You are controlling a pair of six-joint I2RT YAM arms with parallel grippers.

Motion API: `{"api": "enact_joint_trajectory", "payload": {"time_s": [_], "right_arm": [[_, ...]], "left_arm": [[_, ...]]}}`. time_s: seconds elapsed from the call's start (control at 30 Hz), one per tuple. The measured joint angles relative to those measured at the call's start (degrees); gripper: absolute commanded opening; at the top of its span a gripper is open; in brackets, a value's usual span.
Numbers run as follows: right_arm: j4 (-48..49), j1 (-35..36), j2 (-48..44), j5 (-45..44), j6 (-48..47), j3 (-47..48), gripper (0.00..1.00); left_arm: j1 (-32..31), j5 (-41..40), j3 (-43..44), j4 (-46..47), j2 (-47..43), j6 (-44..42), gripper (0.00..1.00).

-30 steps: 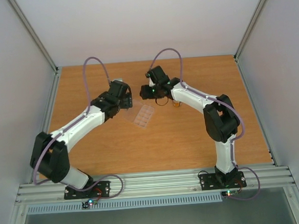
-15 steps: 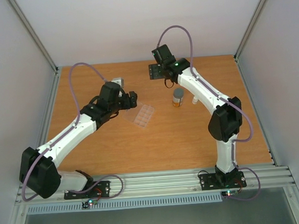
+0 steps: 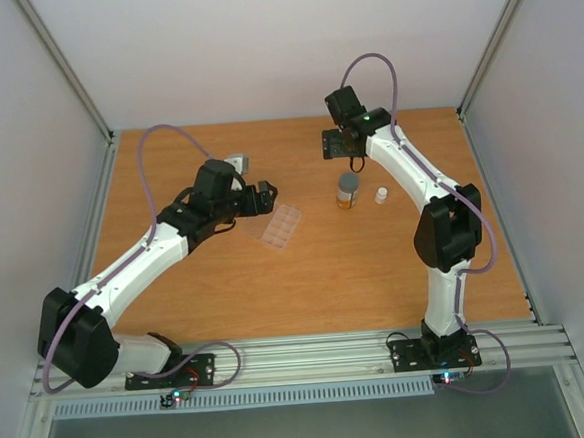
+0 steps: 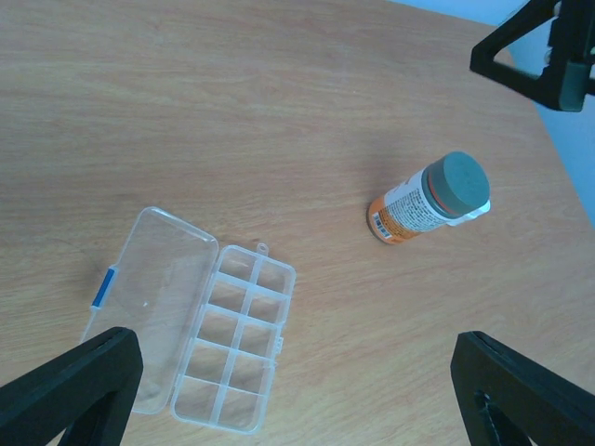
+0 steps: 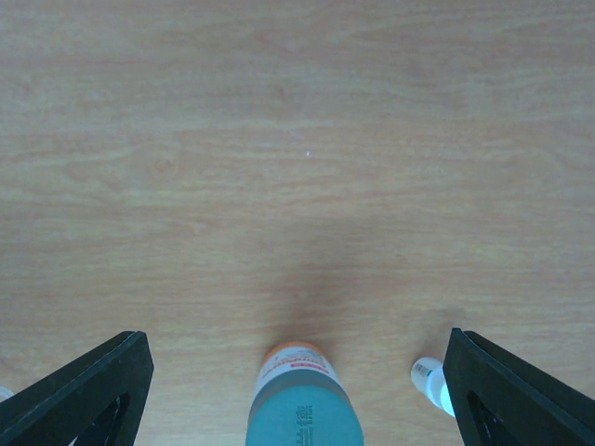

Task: Sort the pills into containers
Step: Open the pill container at the center of the board, then pick up the pill bottle at the center of the board.

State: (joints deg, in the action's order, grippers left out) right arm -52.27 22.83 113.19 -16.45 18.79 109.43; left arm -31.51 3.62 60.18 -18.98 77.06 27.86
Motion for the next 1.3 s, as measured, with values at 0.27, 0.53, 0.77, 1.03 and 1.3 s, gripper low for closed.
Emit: {"api": "enact_joint_trajectory", "payload": {"time_s": [0.27, 0.53, 0.77, 1.03, 1.3], "right_arm": [[-0.17, -1.27, 0.0, 4.31, -0.22, -4.22, 0.88], [0.22, -1.31, 0.0, 6.84, -0.66, -8.52, 0.88], [0.39, -1.31, 0.0, 7.74, -0.7, -10.91, 0.88], [0.5, -1.36, 0.0, 8.52, -0.92, -13.46, 0.87], [1.29, -1.36, 0.0, 8.79, -1.16, -15.65, 0.81]], "left_arm": [[0.0, 1.16, -0.09, 0.0, 0.04, -0.2, 0.93], [0.0, 1.57, -0.44, 0.0, 1.42, -0.24, 0.93], [0.0, 1.55, -0.83, 0.0, 1.64, -0.24, 0.93], [0.0, 1.53, -1.29, 0.02, 1.64, -0.24, 0.93], [0.0, 1.53, -1.97, 0.24, 1.64, -0.24, 0.93]]}}
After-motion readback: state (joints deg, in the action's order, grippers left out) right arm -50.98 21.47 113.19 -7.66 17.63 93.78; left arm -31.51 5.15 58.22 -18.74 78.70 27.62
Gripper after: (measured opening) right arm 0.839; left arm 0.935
